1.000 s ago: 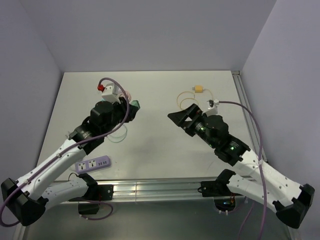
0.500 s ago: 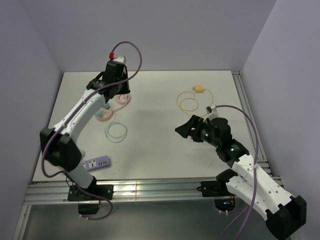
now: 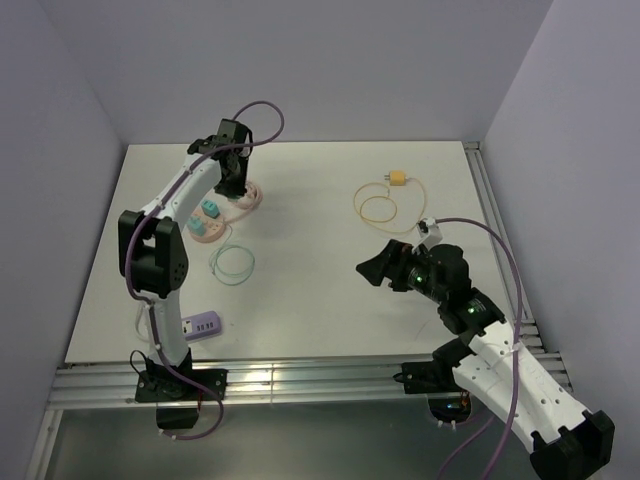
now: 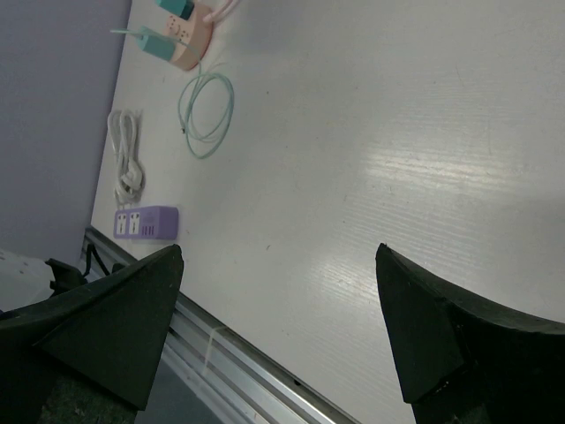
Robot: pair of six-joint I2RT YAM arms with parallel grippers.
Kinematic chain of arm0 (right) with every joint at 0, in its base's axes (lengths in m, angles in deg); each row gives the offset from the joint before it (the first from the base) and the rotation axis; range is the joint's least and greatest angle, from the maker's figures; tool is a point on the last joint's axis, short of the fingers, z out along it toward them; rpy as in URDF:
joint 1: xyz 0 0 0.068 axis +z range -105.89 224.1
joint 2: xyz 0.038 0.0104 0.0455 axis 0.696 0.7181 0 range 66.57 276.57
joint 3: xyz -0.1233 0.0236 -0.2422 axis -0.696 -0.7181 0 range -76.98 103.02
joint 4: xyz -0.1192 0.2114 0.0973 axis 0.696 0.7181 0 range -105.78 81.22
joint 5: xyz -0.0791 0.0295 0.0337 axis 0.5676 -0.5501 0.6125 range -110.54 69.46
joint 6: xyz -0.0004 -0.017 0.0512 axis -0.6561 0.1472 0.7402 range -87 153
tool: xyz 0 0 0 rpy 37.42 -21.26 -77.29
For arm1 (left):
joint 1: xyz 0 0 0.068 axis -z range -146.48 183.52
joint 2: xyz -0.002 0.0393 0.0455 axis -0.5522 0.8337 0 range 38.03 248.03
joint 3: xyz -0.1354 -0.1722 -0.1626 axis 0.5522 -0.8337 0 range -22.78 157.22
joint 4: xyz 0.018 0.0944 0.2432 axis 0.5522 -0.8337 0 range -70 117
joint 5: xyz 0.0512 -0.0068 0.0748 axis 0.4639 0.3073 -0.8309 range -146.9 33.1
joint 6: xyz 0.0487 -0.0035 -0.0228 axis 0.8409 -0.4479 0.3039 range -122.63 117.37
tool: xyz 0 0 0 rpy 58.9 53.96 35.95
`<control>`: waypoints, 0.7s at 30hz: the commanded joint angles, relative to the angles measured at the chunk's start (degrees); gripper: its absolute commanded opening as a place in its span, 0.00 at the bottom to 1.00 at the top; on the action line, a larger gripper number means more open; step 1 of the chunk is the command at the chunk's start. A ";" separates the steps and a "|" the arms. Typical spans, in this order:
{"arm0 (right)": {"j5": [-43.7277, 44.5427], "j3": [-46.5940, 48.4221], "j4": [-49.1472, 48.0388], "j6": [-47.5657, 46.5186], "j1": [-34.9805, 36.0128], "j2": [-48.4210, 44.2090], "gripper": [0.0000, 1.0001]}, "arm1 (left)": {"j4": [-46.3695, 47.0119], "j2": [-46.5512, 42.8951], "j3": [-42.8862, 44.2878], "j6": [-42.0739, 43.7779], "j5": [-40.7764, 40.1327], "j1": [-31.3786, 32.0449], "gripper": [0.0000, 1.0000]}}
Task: Insert the plug
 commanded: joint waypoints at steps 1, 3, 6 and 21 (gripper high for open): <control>0.07 0.36 -0.48 -1.52 -0.65 -0.29 0.96 | 0.21 -4.52 -2.43 5.48 2.74 0.56 0.00; -1.25 -0.52 -1.53 -0.82 -0.73 0.15 0.96 | 0.65 -6.19 -4.63 6.46 3.29 0.48 0.00; -2.74 -1.32 -3.03 -0.29 -0.65 1.29 0.96 | 1.00 -7.60 -6.48 9.01 5.66 -0.14 0.00; -1.34 0.27 0.22 -3.45 -1.00 0.59 0.96 | 1.53 -10.41 -11.15 14.64 1.62 -1.99 0.00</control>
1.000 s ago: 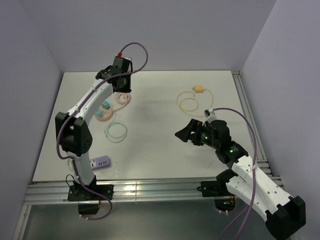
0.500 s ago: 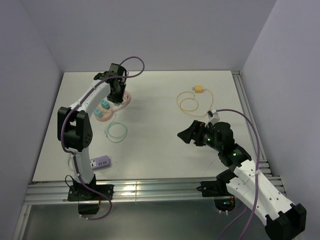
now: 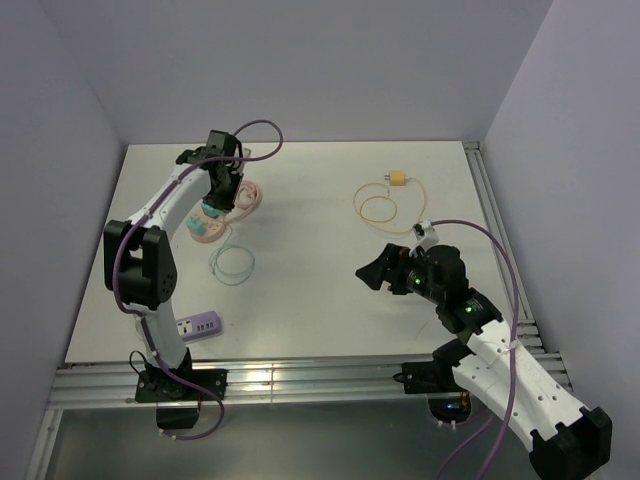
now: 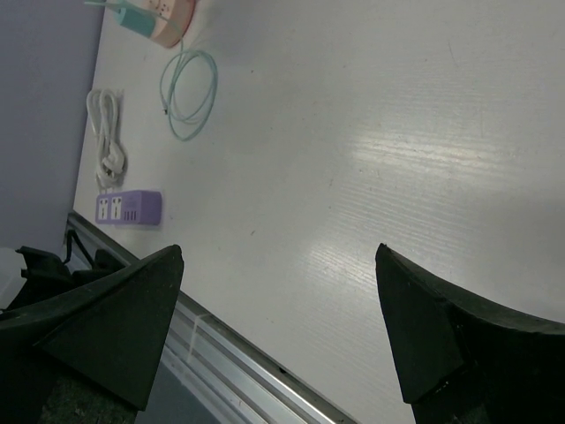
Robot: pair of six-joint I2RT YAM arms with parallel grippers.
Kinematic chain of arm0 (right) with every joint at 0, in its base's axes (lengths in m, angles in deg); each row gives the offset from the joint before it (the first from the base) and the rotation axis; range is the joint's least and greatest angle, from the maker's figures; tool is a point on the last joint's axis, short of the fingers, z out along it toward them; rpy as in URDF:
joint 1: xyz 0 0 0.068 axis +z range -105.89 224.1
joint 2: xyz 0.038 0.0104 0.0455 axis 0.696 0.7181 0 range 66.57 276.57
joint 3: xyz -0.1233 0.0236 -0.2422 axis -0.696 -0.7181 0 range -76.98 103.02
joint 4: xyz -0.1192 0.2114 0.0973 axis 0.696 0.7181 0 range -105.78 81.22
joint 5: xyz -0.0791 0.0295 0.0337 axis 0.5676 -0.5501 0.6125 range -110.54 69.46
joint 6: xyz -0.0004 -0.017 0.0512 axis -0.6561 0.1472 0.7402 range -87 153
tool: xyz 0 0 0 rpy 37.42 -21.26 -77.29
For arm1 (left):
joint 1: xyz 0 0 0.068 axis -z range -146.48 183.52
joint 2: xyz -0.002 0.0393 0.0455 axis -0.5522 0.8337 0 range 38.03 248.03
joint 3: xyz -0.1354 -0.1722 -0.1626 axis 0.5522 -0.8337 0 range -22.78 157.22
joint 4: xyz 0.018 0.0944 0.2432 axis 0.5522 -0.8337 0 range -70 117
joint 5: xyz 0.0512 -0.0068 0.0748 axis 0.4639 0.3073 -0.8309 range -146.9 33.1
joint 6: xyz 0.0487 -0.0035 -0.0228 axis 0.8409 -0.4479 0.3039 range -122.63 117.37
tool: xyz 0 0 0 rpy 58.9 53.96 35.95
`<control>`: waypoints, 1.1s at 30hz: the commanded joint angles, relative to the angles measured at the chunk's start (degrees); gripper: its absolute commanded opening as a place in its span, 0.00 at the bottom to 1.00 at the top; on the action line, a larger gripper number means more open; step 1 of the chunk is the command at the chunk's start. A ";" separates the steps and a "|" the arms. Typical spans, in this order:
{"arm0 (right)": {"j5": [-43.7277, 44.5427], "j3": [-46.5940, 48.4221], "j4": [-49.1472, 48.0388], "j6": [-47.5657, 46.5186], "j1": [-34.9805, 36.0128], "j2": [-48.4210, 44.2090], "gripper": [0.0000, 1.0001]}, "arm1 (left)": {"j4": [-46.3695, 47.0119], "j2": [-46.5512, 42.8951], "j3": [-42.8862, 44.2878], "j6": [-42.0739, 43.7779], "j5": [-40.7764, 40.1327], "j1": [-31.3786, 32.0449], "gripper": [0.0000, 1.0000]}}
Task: Insert the plug
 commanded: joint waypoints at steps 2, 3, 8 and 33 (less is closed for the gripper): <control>-0.25 1.25 -0.39 -1.68 -0.50 -0.09 0.96 | 1.20 -3.20 -0.61 2.22 -1.55 0.13 0.00; -0.34 1.16 -0.48 -1.59 -0.49 -0.17 0.96 | 0.59 -3.11 -0.61 2.14 -1.90 0.13 0.00; -0.16 1.07 0.39 -1.94 -0.76 -0.88 0.96 | -0.82 -2.32 -1.05 1.96 -1.12 -0.30 0.00; -0.78 1.33 0.75 -2.64 -1.55 -0.70 0.96 | -4.95 2.25 0.09 2.31 0.03 -3.47 0.00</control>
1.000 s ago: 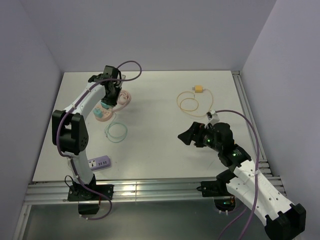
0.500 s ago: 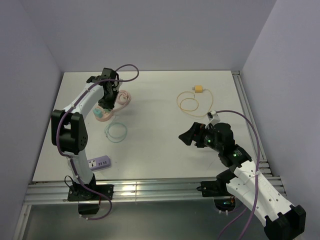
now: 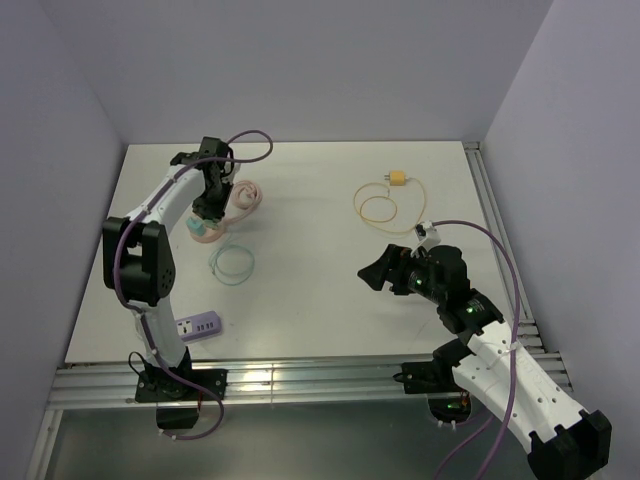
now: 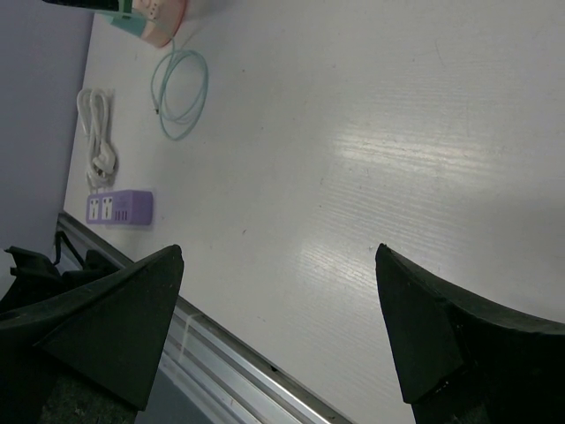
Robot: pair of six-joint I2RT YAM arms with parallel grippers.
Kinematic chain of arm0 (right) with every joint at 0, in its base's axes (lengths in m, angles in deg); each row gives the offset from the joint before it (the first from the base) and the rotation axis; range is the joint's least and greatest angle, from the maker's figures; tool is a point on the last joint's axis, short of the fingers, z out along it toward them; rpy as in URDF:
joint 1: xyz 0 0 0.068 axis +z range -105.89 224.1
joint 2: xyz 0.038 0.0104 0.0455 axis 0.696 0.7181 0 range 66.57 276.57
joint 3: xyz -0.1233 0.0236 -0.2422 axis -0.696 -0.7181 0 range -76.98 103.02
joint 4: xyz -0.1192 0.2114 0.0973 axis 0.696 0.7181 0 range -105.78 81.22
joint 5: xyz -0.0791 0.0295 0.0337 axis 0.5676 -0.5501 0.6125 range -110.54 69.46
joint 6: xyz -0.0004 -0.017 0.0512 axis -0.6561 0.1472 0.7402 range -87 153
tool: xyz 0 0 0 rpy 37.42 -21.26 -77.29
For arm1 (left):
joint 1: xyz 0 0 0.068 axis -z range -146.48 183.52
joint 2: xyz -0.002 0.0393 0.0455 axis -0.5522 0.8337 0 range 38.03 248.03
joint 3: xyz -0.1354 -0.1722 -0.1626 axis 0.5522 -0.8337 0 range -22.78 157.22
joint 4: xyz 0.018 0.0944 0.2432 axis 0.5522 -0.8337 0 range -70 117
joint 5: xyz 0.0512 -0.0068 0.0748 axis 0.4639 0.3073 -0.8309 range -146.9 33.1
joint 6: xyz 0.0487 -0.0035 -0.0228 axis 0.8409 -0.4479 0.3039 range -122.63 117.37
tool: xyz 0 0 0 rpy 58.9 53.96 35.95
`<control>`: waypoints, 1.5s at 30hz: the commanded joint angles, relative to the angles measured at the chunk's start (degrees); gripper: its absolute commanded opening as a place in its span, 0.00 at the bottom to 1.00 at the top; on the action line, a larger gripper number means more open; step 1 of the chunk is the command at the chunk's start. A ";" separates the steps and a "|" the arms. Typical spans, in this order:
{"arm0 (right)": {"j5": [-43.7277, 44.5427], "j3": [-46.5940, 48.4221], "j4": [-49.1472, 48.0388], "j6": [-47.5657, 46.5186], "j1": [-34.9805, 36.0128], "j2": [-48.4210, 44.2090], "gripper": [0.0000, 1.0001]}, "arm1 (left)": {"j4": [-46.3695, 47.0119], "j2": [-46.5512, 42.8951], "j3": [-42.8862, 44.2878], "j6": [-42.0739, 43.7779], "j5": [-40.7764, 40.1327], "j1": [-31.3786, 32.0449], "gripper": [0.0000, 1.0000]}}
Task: Insert the plug
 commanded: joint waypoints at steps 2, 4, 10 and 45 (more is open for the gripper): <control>-0.25 1.42 -0.21 -1.38 -0.61 -0.42 0.96 | -1.83 2.78 2.69 1.39 1.05 -0.30 0.00; -0.08 1.42 0.14 -1.64 -0.79 -0.42 0.96 | -2.00 3.65 2.87 1.48 1.32 -0.30 0.00; -0.51 0.90 -0.47 -1.38 -1.23 -0.07 0.96 | -1.48 3.84 3.31 1.74 -0.53 -0.39 0.00; -2.01 0.54 -1.44 -1.47 -2.37 0.99 0.96 | 0.28 7.61 5.86 3.33 -1.67 -1.18 0.00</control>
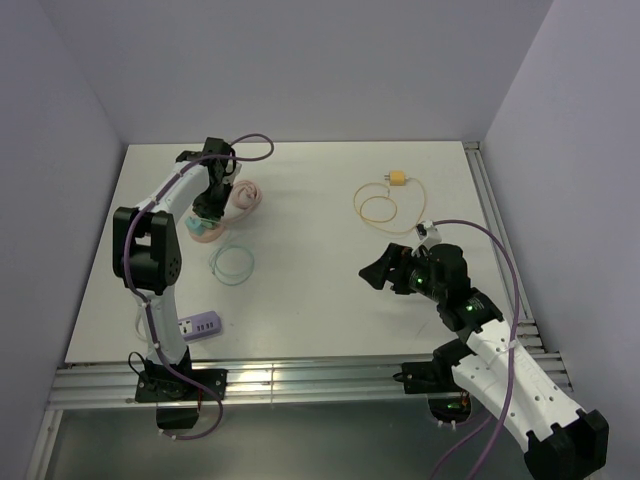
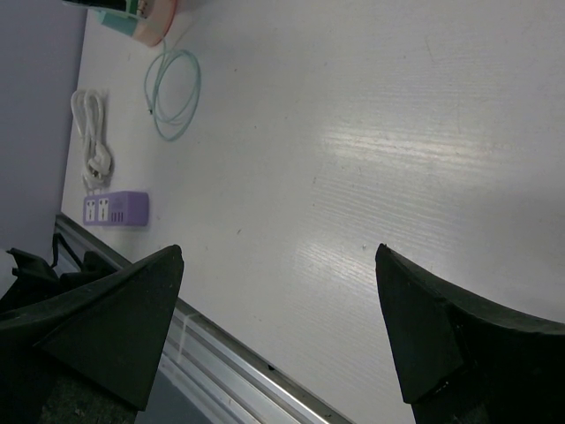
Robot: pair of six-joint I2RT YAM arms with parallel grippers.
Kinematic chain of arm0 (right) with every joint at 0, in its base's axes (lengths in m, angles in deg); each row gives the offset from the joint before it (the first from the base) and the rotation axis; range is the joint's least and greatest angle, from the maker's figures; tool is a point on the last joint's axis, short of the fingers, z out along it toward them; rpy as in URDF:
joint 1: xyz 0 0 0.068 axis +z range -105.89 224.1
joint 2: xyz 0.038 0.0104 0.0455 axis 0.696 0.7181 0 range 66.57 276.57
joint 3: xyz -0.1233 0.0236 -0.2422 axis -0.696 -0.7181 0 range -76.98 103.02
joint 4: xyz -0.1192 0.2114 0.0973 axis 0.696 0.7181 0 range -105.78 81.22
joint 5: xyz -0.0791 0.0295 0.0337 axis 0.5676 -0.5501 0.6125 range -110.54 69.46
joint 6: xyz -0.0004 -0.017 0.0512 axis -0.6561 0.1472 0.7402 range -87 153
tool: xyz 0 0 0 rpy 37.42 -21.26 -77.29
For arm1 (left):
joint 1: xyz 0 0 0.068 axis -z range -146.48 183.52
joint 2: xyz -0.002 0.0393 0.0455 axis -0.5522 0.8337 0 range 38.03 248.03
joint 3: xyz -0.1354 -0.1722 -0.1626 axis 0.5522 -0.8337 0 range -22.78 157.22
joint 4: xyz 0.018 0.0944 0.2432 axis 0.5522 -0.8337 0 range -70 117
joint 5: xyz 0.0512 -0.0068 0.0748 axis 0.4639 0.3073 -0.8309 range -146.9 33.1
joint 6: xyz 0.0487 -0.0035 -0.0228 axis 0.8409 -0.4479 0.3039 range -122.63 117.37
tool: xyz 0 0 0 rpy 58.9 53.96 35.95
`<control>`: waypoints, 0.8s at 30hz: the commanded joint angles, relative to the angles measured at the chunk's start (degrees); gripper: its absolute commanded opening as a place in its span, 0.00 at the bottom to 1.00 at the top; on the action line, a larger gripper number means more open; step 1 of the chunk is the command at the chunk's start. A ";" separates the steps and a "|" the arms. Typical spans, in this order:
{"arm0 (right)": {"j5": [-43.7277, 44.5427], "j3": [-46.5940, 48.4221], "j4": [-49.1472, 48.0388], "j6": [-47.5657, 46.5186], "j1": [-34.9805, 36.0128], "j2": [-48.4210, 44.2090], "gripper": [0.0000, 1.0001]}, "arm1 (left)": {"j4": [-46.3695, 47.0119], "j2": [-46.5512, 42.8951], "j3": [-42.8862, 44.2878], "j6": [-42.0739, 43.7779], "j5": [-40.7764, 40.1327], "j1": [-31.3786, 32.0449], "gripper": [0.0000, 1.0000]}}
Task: Insert the plug
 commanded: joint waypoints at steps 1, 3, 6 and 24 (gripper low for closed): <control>-0.68 0.54 -1.64 -1.03 -0.58 0.18 0.96 | 0.67 0.86 1.99 1.64 1.06 -0.35 0.00; -0.85 0.63 -1.73 -1.03 -0.66 0.18 0.96 | 0.50 1.21 2.08 2.00 2.03 -0.35 0.00; -1.03 0.72 -1.73 -1.21 -0.66 0.35 0.96 | -0.21 1.22 2.43 2.35 4.05 -0.35 0.00; -1.38 1.60 -1.20 -1.29 -1.01 0.88 0.96 | -2.58 1.04 2.52 0.94 4.06 -0.35 0.00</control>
